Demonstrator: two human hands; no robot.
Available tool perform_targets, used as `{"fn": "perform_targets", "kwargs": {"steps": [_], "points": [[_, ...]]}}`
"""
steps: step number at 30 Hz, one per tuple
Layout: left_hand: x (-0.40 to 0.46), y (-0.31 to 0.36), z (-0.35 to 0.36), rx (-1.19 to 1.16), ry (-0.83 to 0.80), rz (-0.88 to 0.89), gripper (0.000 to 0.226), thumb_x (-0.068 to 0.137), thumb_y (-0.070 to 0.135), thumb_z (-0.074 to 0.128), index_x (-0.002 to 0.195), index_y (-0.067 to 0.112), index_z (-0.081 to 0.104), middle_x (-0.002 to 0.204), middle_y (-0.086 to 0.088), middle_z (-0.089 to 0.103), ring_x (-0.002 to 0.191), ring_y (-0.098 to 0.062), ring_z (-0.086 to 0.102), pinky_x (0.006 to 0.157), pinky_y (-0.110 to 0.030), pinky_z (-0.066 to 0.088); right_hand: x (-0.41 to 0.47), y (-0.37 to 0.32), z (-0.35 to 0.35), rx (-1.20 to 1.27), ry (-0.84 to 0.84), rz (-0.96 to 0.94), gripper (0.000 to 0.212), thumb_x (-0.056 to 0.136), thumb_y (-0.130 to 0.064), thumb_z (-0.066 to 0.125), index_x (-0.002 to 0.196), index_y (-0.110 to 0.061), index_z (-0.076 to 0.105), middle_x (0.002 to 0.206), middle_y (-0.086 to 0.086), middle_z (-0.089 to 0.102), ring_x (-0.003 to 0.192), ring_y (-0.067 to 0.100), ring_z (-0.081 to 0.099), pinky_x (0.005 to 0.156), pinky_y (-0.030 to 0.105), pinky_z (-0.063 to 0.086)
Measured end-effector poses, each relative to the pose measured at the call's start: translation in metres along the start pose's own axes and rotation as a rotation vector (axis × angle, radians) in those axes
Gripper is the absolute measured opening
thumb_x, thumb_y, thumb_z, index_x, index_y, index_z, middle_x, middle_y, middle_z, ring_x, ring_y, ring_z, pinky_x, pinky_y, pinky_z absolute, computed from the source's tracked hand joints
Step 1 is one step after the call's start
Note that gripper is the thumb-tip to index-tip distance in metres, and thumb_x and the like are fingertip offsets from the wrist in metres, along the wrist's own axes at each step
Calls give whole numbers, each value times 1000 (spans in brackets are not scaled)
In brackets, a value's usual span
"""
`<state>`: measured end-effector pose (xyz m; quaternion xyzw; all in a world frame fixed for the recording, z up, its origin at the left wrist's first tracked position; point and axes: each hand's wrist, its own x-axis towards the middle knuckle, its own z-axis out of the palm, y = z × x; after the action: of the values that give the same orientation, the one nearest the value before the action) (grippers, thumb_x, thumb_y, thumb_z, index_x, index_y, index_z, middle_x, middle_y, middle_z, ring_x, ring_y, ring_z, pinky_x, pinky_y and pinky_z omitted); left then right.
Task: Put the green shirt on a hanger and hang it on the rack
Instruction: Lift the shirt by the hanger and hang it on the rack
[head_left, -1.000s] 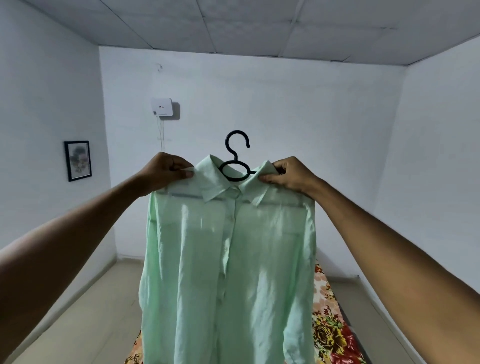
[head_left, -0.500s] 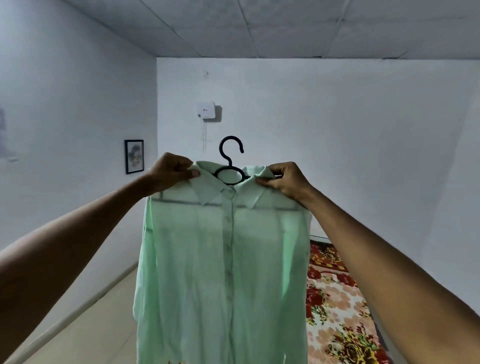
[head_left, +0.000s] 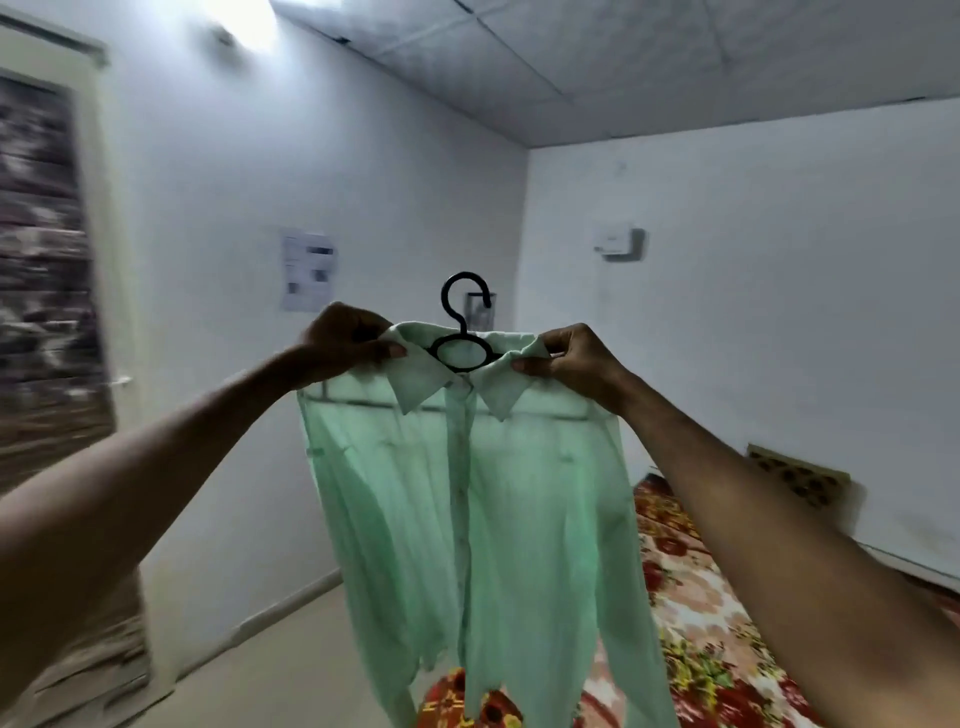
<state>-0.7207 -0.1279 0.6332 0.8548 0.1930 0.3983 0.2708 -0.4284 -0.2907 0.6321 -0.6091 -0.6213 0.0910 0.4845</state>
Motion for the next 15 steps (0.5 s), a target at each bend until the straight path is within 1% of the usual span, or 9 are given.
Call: {"fn": "perform_targets", "kwargs": {"steps": [1, 3, 5, 6, 7, 9, 11, 13, 15], "points": [[-24, -9, -35, 29, 35, -40, 10, 84, 15, 82, 88, 7, 78, 58, 9, 67, 50, 2, 56, 47, -12, 44, 10, -17, 34, 28, -50, -26, 11, 82, -21, 86, 89, -14, 81, 81, -2, 74, 72, 7, 60, 65, 24, 48], [-67, -21, -91, 91, 69, -94, 8, 85, 15, 82, 90, 9, 79, 56, 10, 66, 49, 3, 54, 46, -11, 43, 25, -45, 91, 83, -121, -60, 19, 82, -20, 86, 97, -10, 81, 84, 1, 76, 72, 9, 60, 64, 24, 47], [-112, -32, -141, 178, 115, -138, 4, 86, 13, 81, 88, 14, 78, 54, 11, 67, 47, 5, 54, 46, -11, 42, 35, -77, 147, 126, -189, -103, 21, 80, -19, 86, 98, -11, 82, 84, 5, 77, 72, 13, 60, 63, 28, 48], [-148, -35, -178, 225, 166, -156, 6, 86, 11, 80, 87, 16, 78, 55, 10, 68, 48, 4, 55, 47, -11, 43, 40, -102, 189, 146, -244, -132, 20, 80, -19, 87, 97, -11, 82, 82, 5, 76, 70, 15, 59, 61, 29, 48], [-173, -39, -205, 268, 181, -156, 8, 86, 9, 80, 87, 16, 78, 59, 7, 70, 51, 3, 57, 49, -13, 45, 42, -119, 220, 159, -270, -151, 19, 80, -19, 87, 97, -11, 81, 79, 4, 74, 67, 17, 57, 58, 28, 47], [-230, -43, -260, 355, 198, -178, 7, 86, 6, 79, 92, 10, 80, 73, -9, 75, 61, -3, 60, 54, -19, 49, 43, -158, 287, 210, -327, -186, 21, 80, -16, 86, 96, -5, 80, 76, 4, 71, 65, 19, 56, 56, 26, 47], [-289, -38, -313, 391, 224, -242, 10, 88, 2, 76, 97, 1, 79, 82, -17, 75, 66, -5, 61, 57, -20, 50, 38, -198, 354, 240, -382, -233, 22, 79, -16, 87, 95, -2, 79, 76, 5, 69, 67, 19, 56, 58, 27, 46], [-333, -32, -349, 380, 262, -287, 11, 88, -2, 75, 99, -2, 79, 83, -11, 76, 69, -1, 61, 59, -18, 49, 35, -229, 405, 255, -411, -284, 22, 79, -15, 87, 95, -1, 79, 76, 5, 68, 68, 16, 54, 58, 26, 44], [-394, -24, -398, 402, 351, -350, 10, 88, -1, 76, 97, 1, 80, 81, 3, 77, 72, 2, 61, 63, -17, 50, 26, -278, 475, 282, -476, -362, 23, 79, -15, 87, 95, -1, 79, 75, 7, 67, 69, 14, 53, 57, 25, 45]]}}
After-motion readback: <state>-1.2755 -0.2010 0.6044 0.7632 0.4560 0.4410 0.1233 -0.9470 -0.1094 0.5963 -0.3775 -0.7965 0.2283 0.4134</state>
